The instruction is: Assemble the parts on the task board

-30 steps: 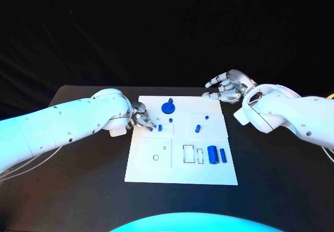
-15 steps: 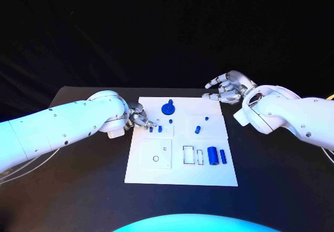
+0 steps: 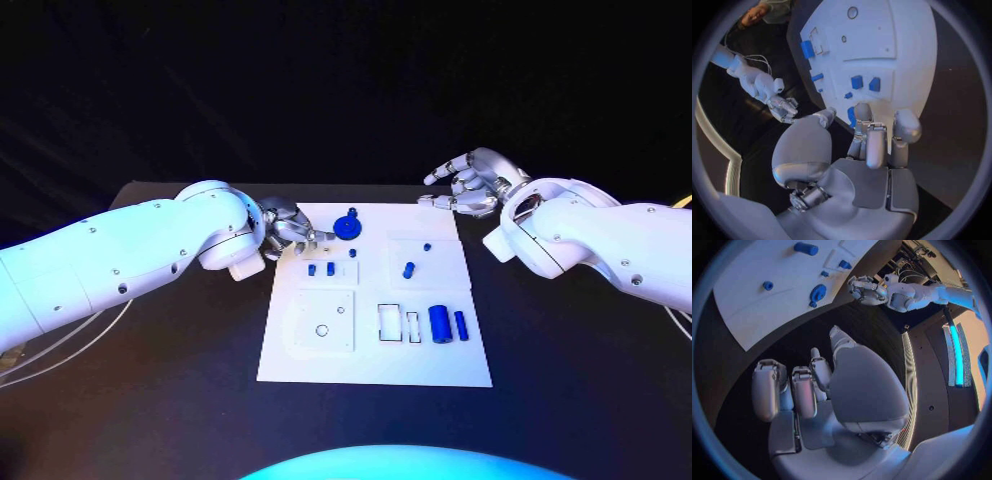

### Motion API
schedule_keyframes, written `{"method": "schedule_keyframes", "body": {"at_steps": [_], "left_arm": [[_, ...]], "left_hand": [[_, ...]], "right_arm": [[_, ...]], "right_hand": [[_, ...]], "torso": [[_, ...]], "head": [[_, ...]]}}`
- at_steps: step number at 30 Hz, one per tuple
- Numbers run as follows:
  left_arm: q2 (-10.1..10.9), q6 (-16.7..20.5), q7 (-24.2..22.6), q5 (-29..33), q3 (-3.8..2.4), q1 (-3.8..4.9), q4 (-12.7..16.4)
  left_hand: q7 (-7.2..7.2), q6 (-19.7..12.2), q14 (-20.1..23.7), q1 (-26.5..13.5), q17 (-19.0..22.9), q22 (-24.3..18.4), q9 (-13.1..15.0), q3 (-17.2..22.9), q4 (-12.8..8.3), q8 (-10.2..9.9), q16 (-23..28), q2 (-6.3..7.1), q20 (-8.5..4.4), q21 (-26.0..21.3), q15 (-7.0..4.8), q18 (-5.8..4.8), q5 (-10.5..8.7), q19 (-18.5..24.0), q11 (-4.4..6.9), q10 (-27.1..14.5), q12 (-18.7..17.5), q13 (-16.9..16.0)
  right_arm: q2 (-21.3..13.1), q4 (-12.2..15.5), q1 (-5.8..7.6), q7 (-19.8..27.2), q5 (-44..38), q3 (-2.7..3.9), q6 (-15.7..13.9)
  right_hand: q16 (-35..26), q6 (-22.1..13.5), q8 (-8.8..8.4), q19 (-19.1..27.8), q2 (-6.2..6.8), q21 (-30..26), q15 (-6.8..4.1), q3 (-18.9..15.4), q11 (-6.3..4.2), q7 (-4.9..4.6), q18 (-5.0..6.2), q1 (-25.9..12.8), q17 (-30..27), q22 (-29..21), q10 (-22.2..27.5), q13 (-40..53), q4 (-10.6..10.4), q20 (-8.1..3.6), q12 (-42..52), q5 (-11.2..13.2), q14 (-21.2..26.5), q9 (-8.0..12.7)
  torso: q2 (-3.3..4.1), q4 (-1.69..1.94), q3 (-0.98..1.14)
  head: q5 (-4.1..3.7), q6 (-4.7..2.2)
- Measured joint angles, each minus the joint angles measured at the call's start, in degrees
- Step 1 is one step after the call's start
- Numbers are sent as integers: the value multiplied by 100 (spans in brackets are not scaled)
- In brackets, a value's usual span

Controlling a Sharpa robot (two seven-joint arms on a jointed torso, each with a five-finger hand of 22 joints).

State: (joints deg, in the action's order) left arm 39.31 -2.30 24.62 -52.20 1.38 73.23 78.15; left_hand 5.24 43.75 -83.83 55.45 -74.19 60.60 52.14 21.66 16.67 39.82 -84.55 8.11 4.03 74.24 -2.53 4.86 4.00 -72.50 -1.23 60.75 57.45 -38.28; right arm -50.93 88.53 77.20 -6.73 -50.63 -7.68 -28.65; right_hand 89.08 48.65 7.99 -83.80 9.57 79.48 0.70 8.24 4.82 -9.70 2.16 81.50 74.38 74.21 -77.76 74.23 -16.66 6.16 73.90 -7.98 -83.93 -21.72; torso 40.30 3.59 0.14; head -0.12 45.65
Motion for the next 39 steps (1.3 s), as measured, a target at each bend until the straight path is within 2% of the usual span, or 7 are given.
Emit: {"method": "schedule_keyframes", "body": {"at_steps": [2,5,11,15,20,25,39], "left_arm": [[1,166,-324,46,-10,0,11],[-31,428,-844,-91,-5,1,7],[-206,1042,-2097,-1025,105,-26,-71],[-330,1179,-2567,-1678,187,-84,-176],[-520,1209,-2806,-2282,261,-140,-378],[-683,1122,-2862,-2663,292,-177,-584],[-973,867,-2771,-3021,319,-194,-929]], "left_hand": [[256,-344,243,443,34,-893,-232,-1,-2,-278,389,8,137,-555,242,327,0,582,-250,-494,-214,95],[475,-779,1069,1395,1472,-2101,-608,189,-188,-544,1326,8,375,-1620,491,531,1,1685,-520,-1284,-600,466],[489,-791,1856,2520,2088,-2277,-1308,692,-688,-790,1810,346,478,-1979,579,536,0,1865,-593,-1754,-1243,1169],[497,-718,2068,2664,2360,-2277,-1686,1005,-758,-975,1809,495,478,-1979,568,536,0,1866,-592,-1753,-1501,1515],[477,-590,2119,2690,2476,-2275,-1985,1070,-815,-1057,1809,522,478,-1979,579,536,0,1867,-592,-1753,-1708,1792],[449,-399,2120,2681,2532,-2273,-2146,1070,-817,-1124,1808,561,478,-1978,580,537,0,1868,-593,-1752,-1832,1942],[456,-263,2114,2613,2540,-2269,-2367,1195,-941,-1256,1686,627,479,-1977,581,537,0,1868,-596,-1749,-1959,2125]], "right_arm": [[-1,-5,0,3,2,0,-2],[-2,-15,0,11,6,0,-8],[4,-50,-7,90,37,-2,-41],[13,-68,-14,177,60,-6,-85],[33,-97,-18,325,119,-11,-153],[59,-119,-22,474,203,-15,-206],[91,-142,-26,702,363,-19,-260]], "right_hand": [[-67,0,0,0,0,0,0,0,0,0,0,0,0,0,0,0,0,0,0,0,0,0],[-66,0,0,0,0,-3,0,0,0,0,0,0,0,0,0,0,0,0,0,0,0,0],[-360,-1,1,3,0,-690,-1,0,25,1,35,0,0,0,291,-408,0,-1,-556,0,0,30],[-741,24,131,298,0,-1520,-4,1,18,29,189,0,0,-17,521,-1077,1,-27,-1283,0,2,32],[-2456,-238,244,1136,0,-4539,-72,123,41,54,769,0,-1431,-1976,1209,-2699,21,-25,-2935,0,242,36],[-4836,-318,333,1426,2,-5959,-8,447,85,-26,762,1,-2973,-3042,1473,-3544,45,31,-3693,0,994,44],[-6919,-396,509,1710,130,-7286,279,785,253,-106,762,-127,-3498,-4464,1828,-5100,102,318,-4761,0,1405,116]], "torso": [[-2,3,2],[-2,6,1],[1,3,-1],[8,-7,-4],[9,-10,-4],[17,-14,-2],[19,-10,0]], "head": [[-12,-14],[-24,-35],[-30,-72],[-41,-91],[-55,-109],[-61,-125],[-83,-116]]}}
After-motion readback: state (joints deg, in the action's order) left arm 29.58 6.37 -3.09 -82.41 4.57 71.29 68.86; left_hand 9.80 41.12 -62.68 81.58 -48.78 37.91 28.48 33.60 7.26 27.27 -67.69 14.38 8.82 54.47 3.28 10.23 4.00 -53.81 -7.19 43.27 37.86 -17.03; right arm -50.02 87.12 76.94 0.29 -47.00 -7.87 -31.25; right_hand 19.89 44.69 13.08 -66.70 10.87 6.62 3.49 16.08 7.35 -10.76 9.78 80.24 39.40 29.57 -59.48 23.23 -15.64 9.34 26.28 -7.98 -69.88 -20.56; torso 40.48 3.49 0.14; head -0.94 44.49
